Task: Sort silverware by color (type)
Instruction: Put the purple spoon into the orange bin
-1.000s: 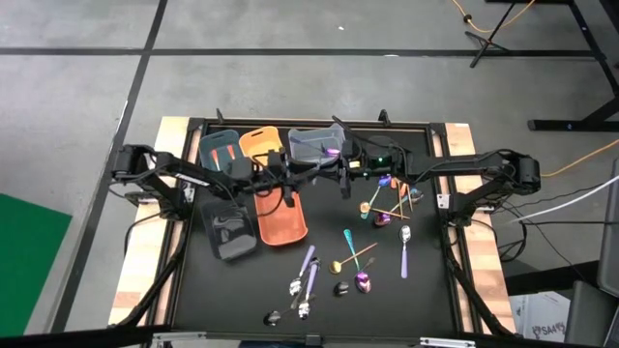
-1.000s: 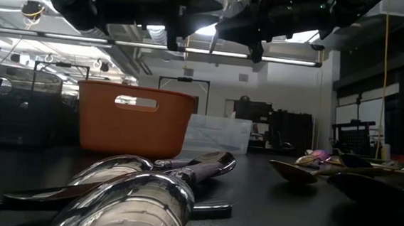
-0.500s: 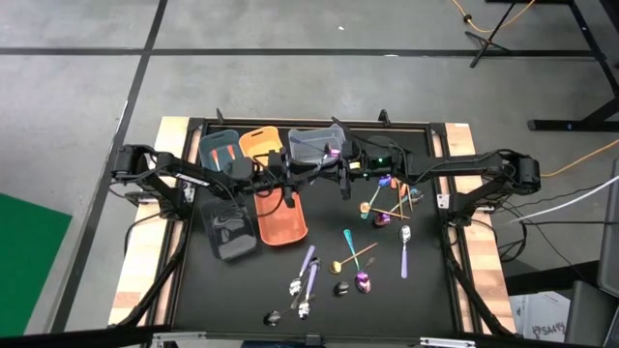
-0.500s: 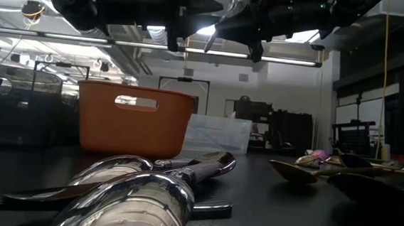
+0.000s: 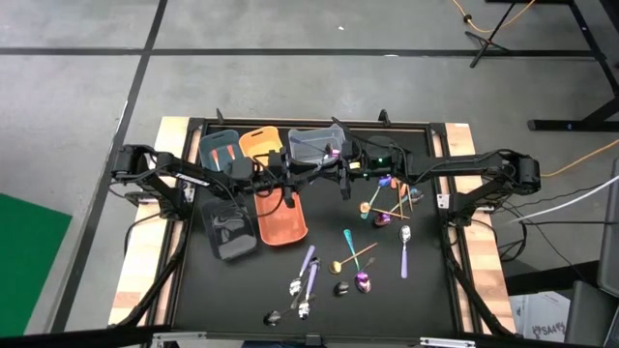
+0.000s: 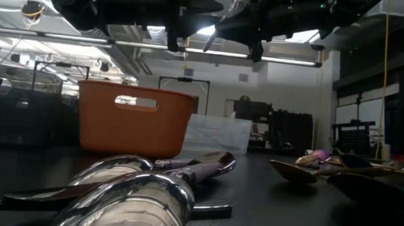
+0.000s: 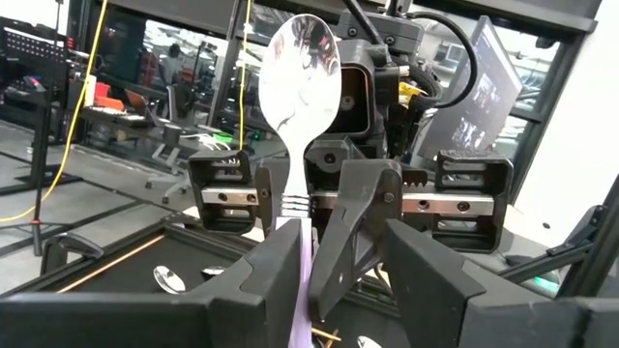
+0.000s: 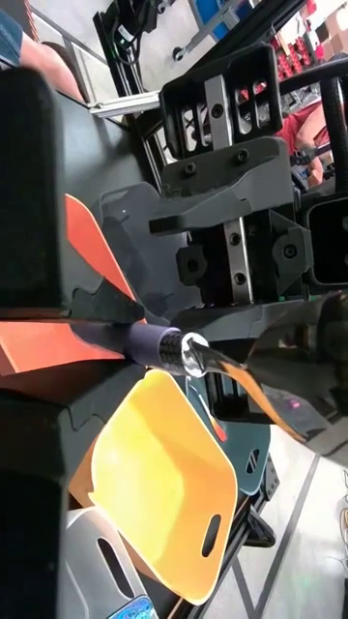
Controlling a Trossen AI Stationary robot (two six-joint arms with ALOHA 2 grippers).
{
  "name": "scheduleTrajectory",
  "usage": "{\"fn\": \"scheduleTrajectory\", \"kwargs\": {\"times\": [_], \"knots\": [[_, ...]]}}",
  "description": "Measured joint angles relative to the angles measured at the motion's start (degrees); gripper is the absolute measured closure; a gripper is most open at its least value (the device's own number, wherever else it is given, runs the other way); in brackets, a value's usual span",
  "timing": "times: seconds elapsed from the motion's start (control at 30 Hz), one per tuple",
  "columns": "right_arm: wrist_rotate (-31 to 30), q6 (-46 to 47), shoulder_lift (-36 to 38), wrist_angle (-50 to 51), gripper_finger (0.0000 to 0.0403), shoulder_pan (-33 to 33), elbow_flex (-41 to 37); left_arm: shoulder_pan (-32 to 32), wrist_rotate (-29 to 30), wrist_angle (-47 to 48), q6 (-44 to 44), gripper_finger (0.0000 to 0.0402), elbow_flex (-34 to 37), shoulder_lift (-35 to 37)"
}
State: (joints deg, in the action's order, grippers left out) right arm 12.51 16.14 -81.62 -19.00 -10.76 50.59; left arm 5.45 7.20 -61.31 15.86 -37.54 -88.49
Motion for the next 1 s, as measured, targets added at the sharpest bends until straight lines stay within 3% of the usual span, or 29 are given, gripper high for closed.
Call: {"fn": "scheduleTrajectory", "kwargs": {"times": [1.0], "knots": [[-1.0, -1.7, 0.0, 0.5, 0.0369, 0.0, 0.1, 0.0, -0.2, 2.7, 0.0, 0.0259, 0.1, 0.9]]}}
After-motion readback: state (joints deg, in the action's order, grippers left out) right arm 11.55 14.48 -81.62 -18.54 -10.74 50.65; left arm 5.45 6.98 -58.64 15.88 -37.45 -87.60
